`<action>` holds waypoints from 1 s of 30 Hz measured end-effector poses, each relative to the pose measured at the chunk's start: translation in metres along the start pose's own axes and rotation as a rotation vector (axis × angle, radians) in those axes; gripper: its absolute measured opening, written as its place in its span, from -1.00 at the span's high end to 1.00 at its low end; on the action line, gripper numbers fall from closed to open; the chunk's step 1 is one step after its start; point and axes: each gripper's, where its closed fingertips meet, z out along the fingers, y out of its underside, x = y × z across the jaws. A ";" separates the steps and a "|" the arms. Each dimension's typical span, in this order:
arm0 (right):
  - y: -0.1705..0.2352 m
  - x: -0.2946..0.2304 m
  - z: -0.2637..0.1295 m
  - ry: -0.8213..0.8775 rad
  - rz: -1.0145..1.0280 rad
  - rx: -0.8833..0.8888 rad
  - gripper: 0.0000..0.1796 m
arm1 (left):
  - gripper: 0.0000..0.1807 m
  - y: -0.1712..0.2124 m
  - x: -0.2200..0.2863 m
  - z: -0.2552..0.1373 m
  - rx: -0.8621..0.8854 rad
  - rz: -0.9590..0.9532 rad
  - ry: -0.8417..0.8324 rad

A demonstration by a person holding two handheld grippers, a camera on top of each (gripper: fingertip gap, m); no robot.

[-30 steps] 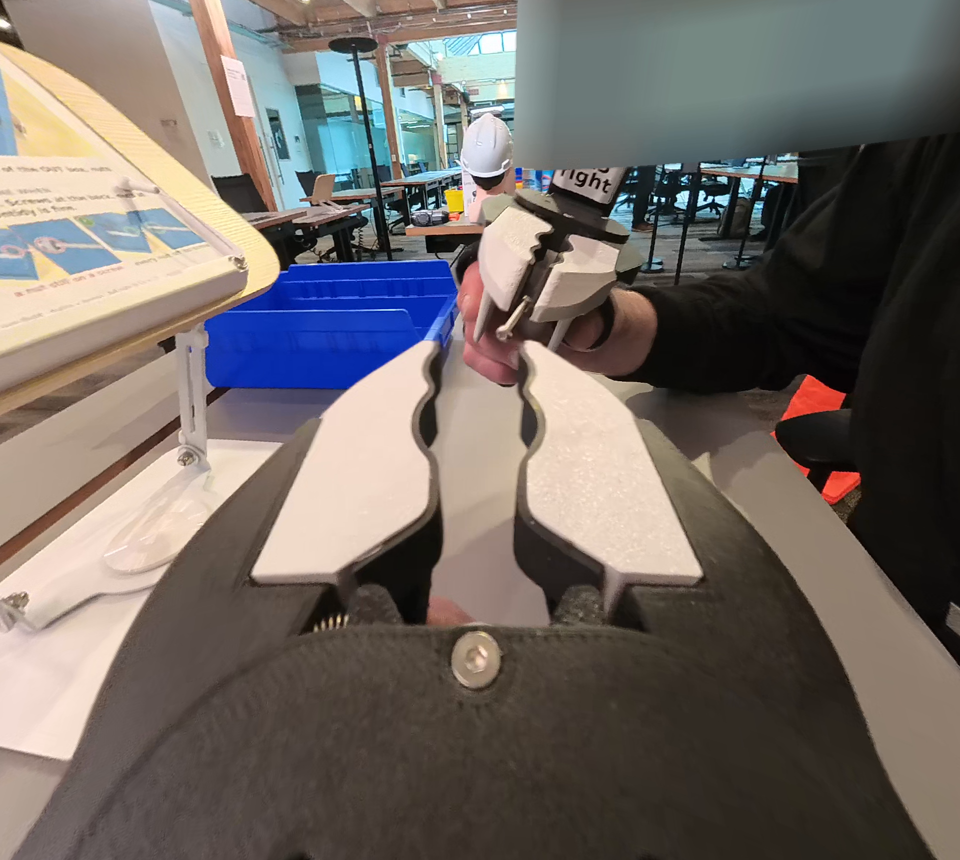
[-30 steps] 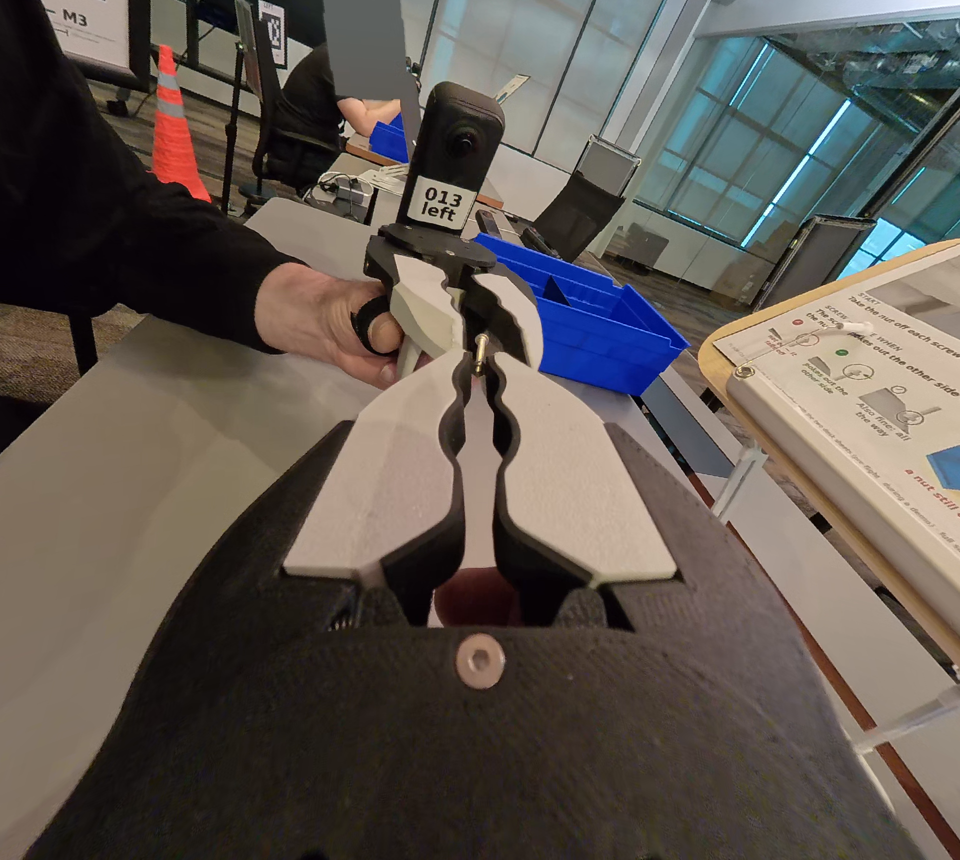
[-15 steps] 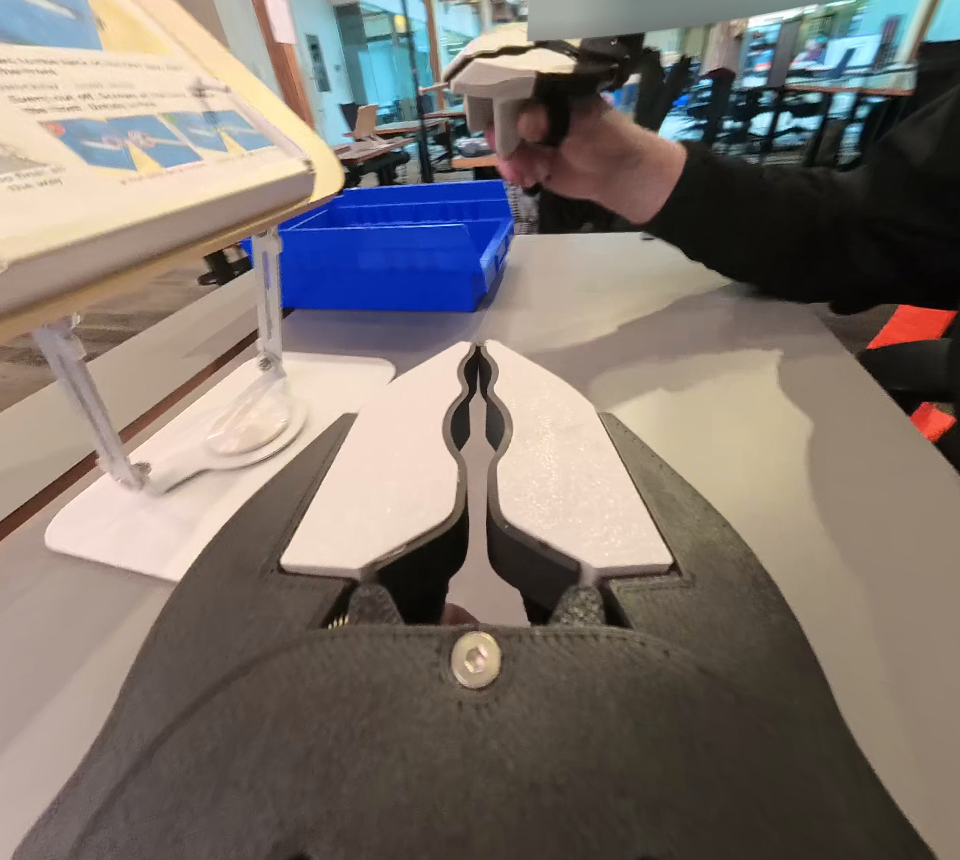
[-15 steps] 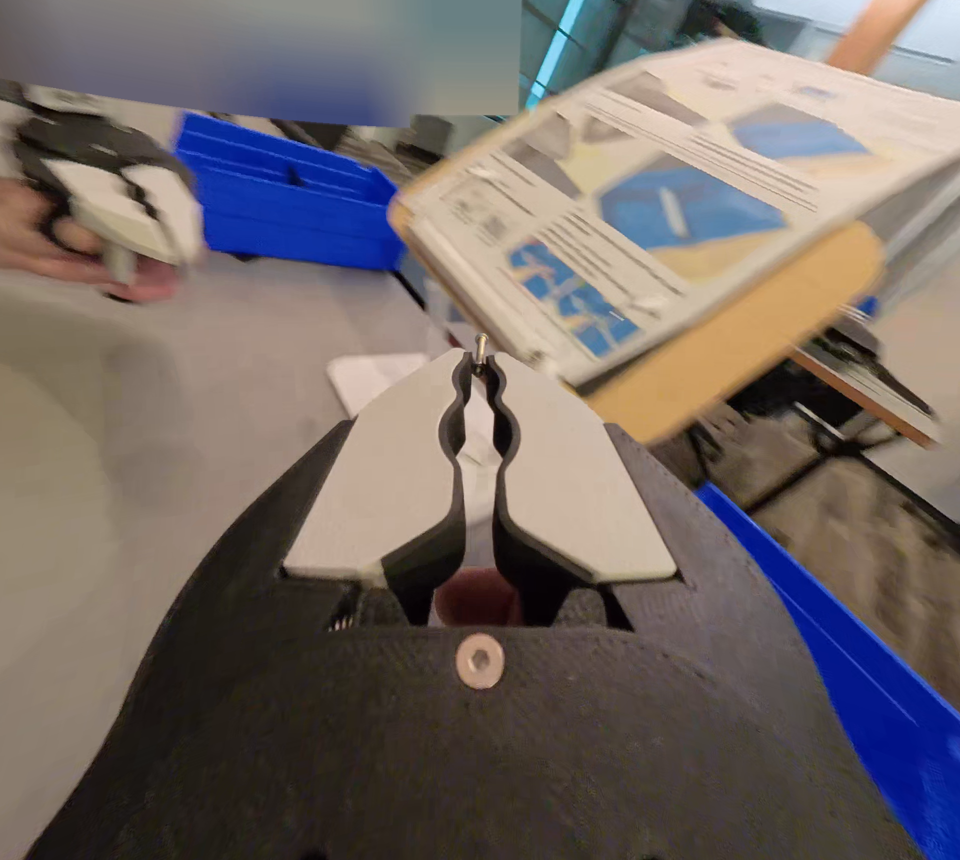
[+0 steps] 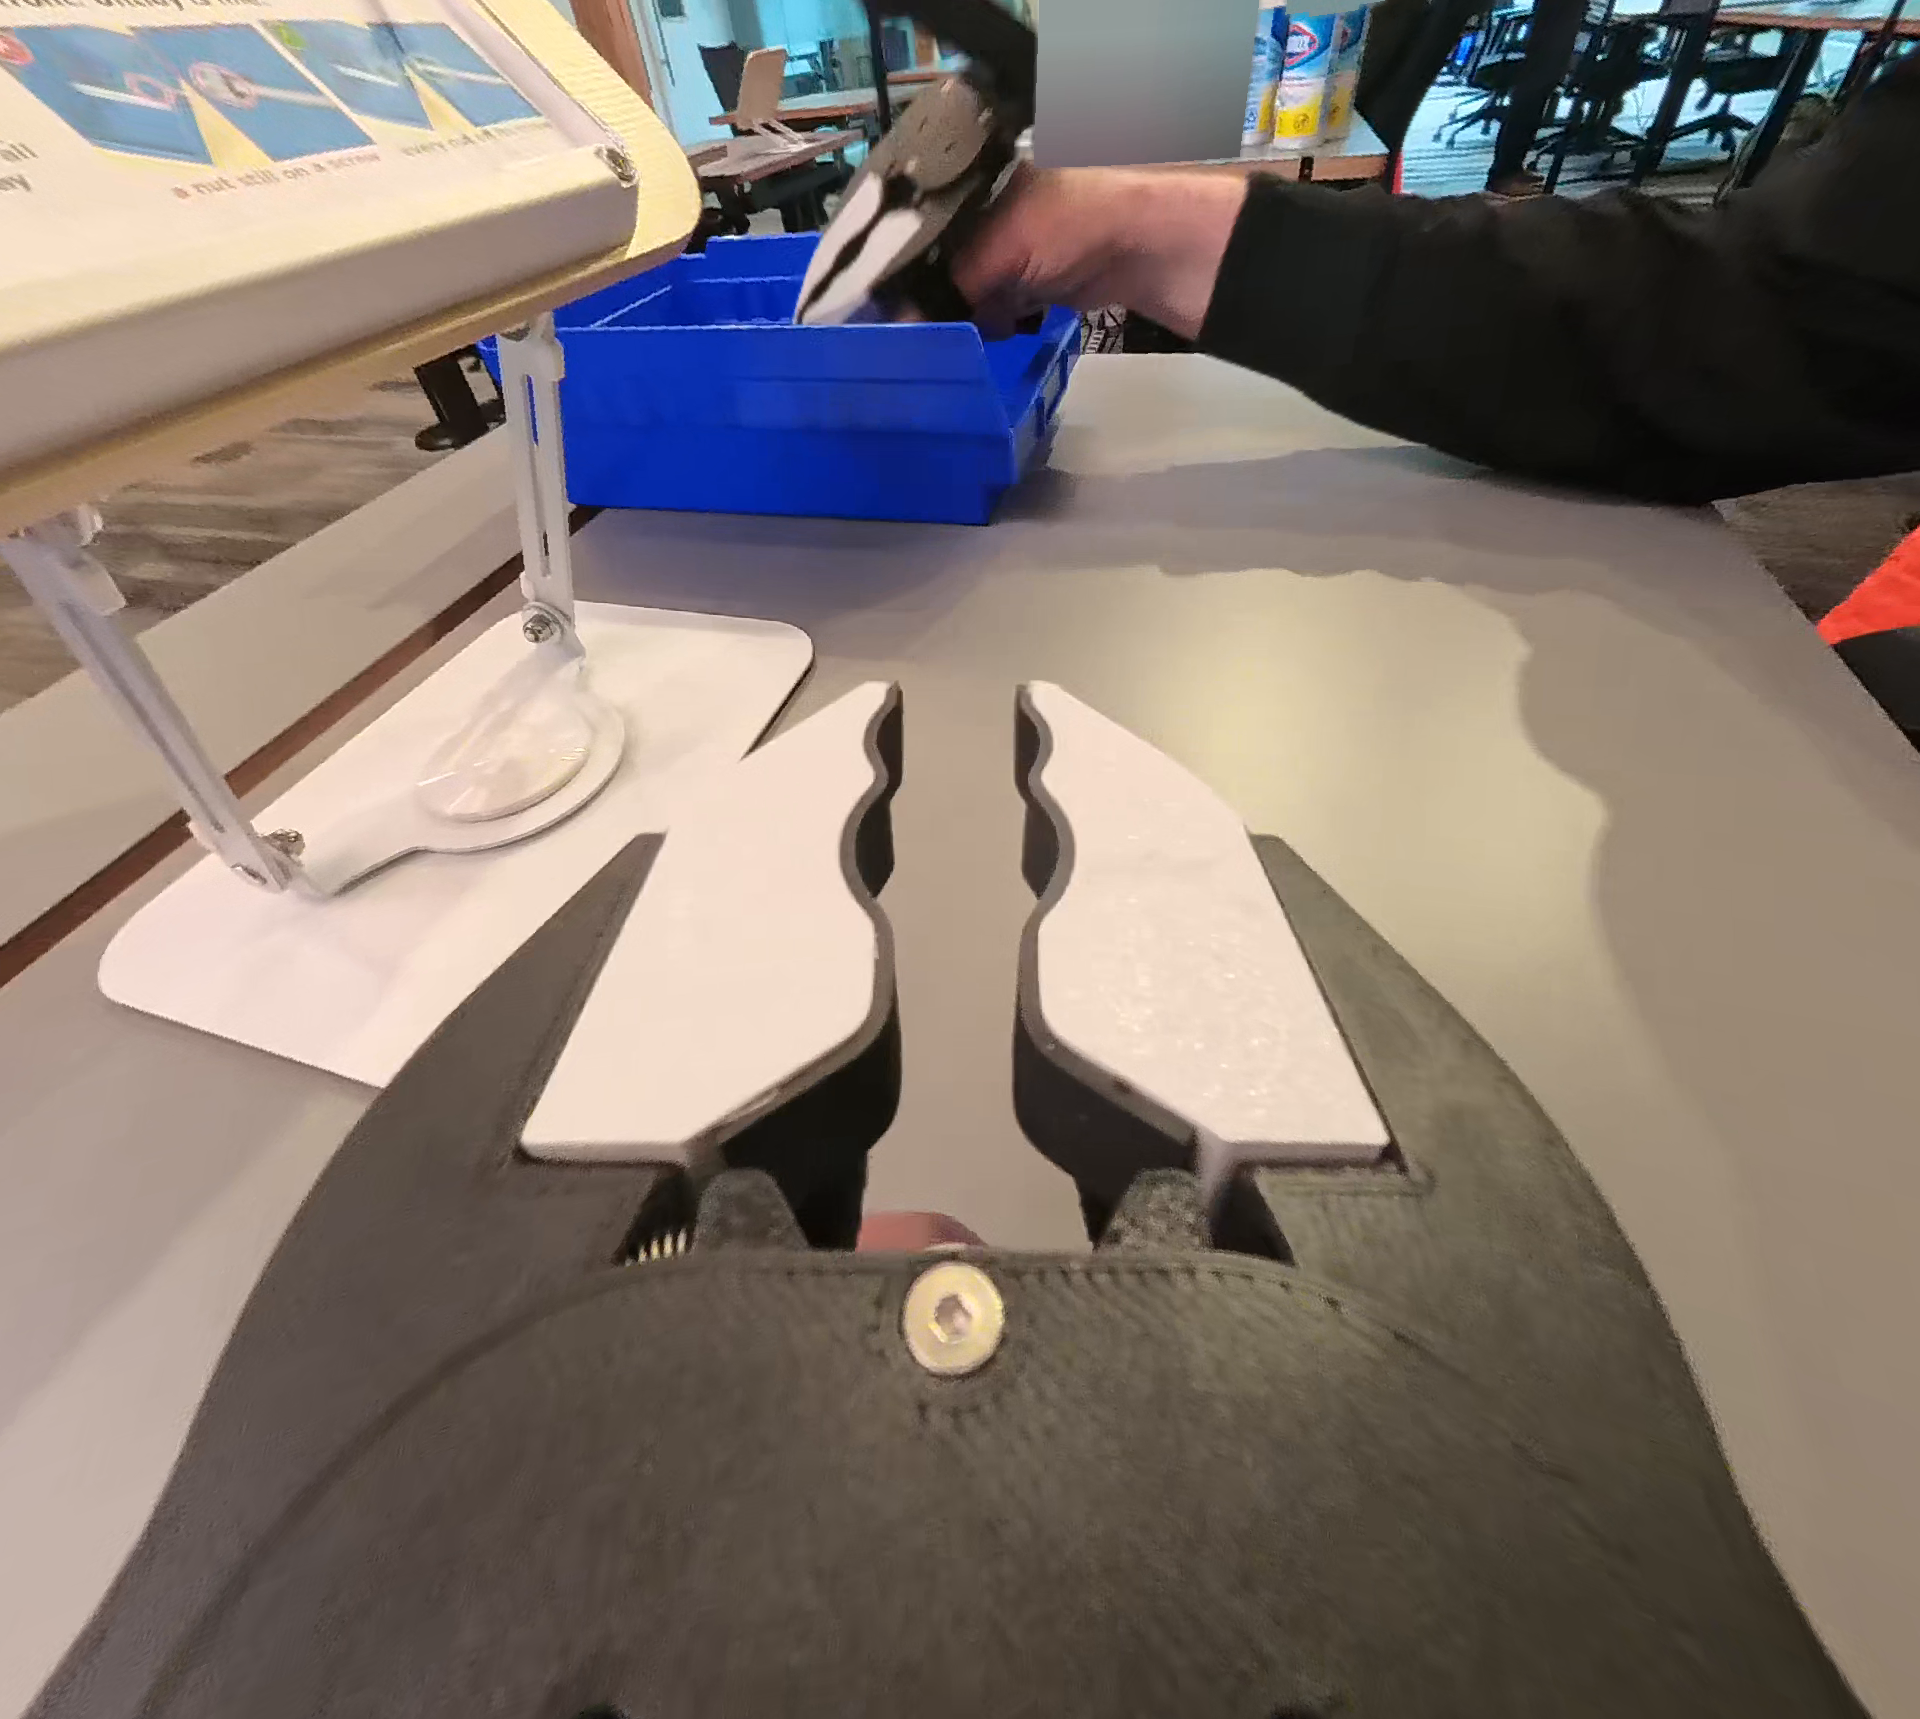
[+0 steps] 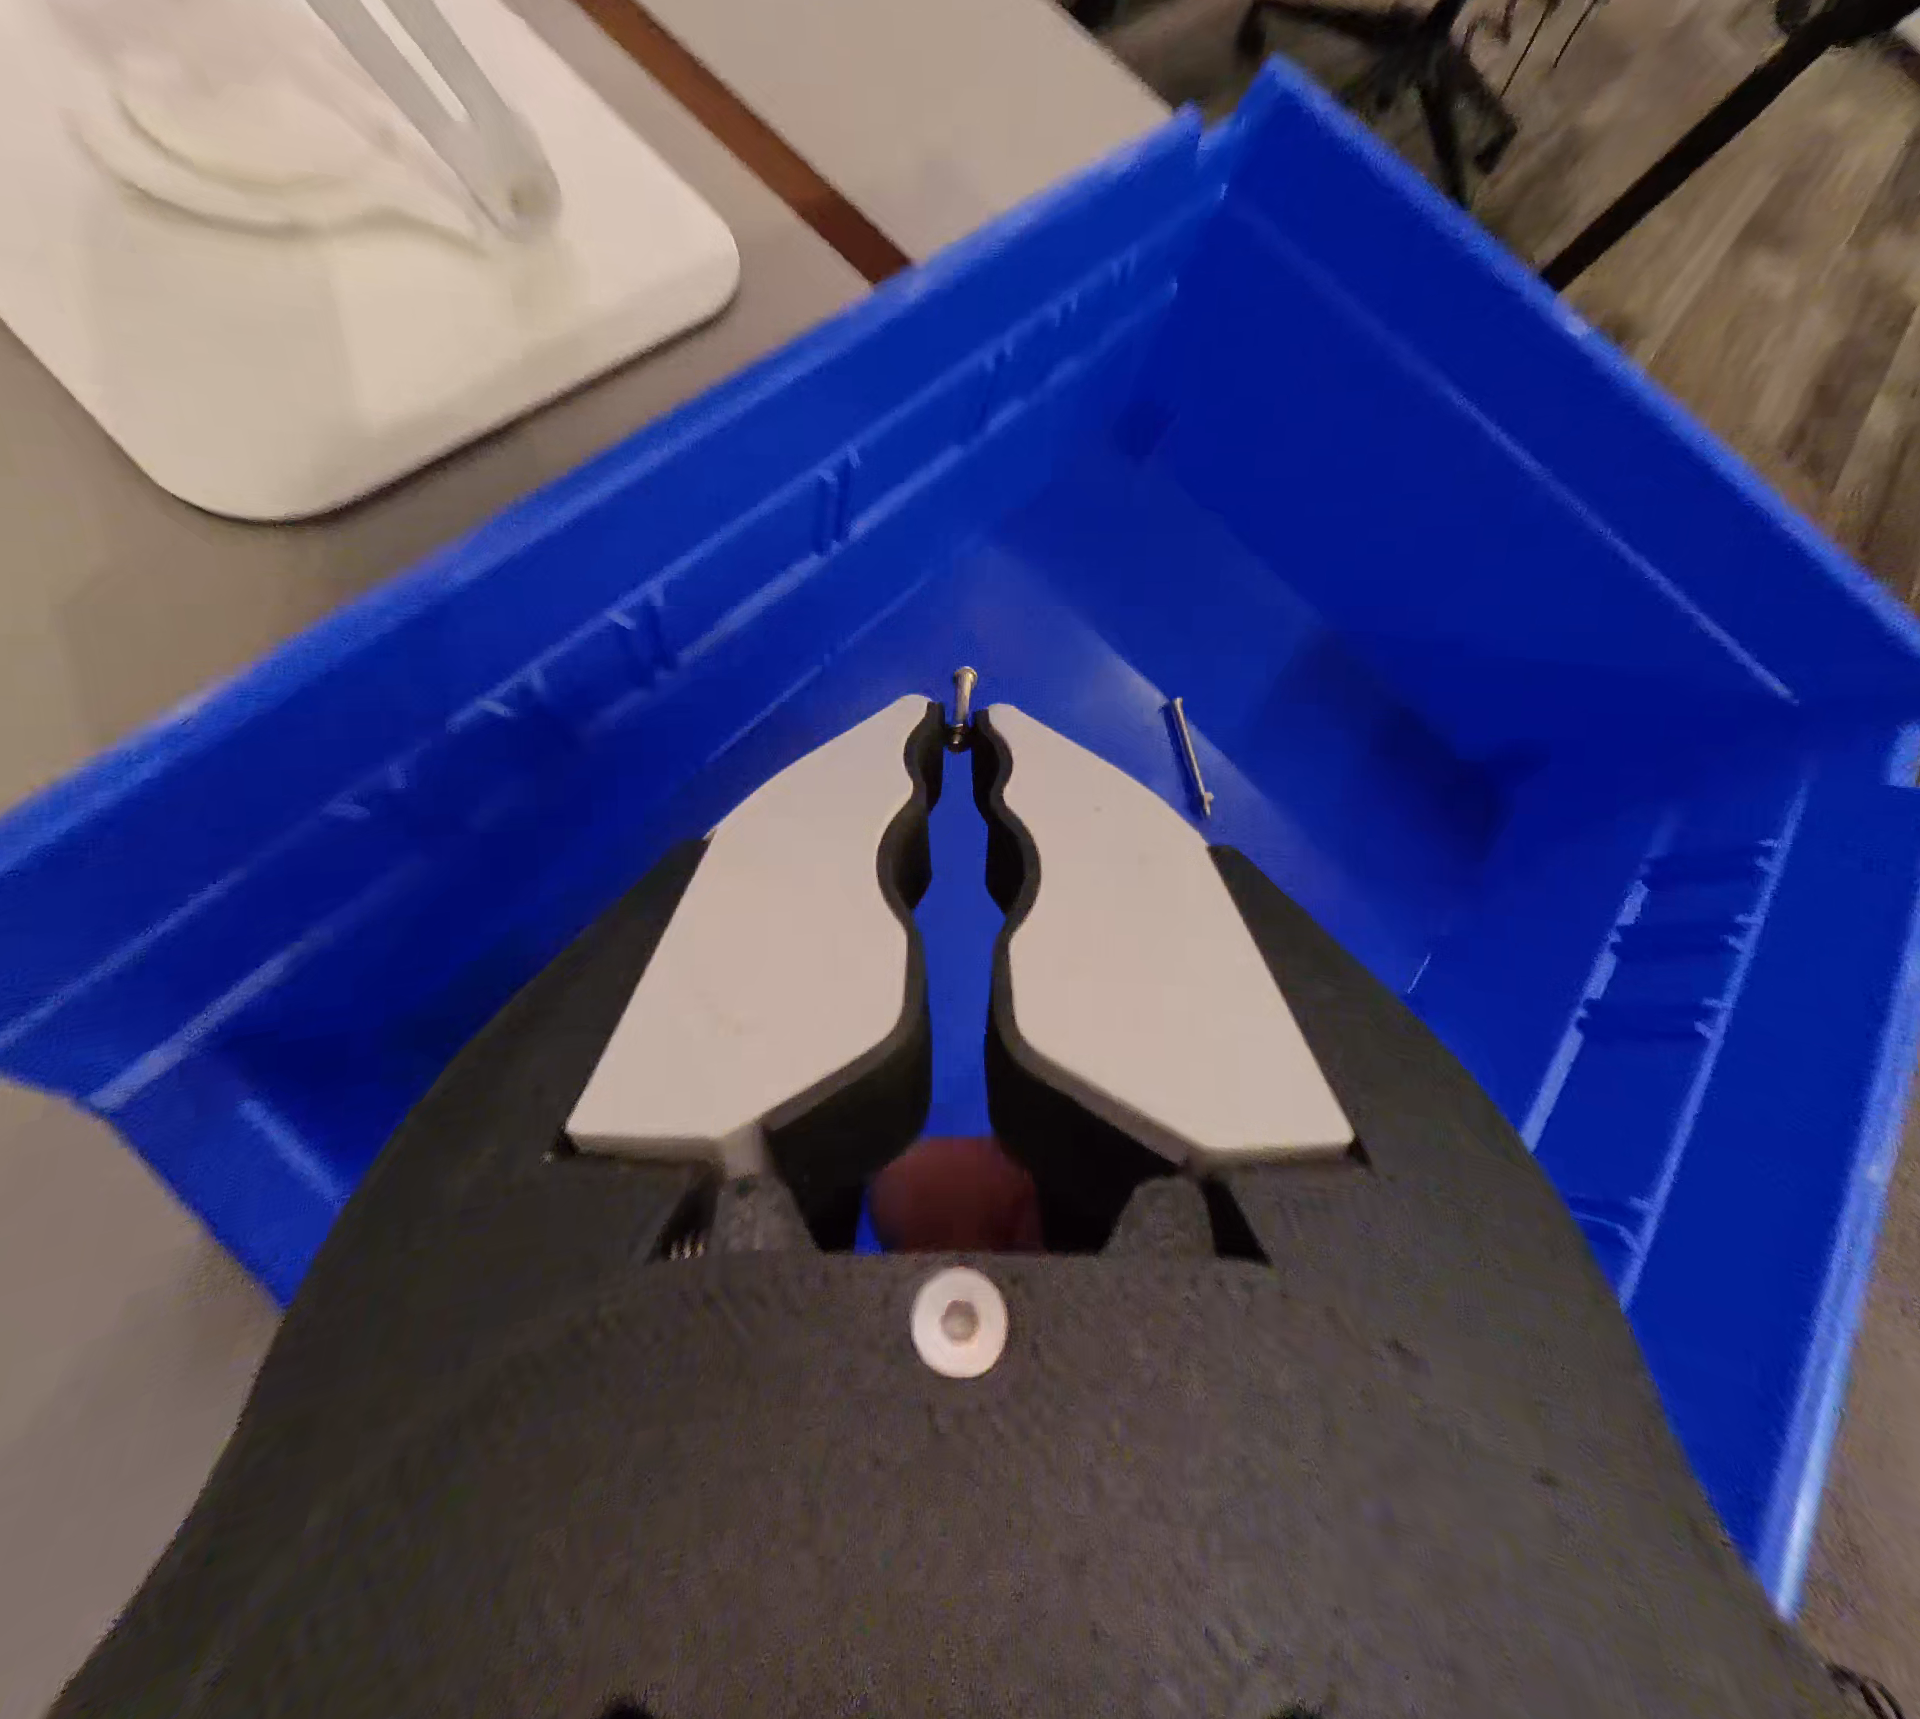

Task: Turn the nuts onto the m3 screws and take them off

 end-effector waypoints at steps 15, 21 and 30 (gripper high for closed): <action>0.064 0.010 0.032 0.024 -0.103 -0.422 0.84 | 0.61 0.021 0.014 0.018 -0.110 -0.008 0.084; 0.040 0.021 0.007 0.068 -0.102 -0.354 0.67 | 0.56 0.014 0.007 0.014 -0.094 -0.009 0.046; -0.048 -0.010 -0.059 0.111 -0.190 -0.072 0.81 | 0.77 0.009 0.006 0.010 -0.094 0.059 0.007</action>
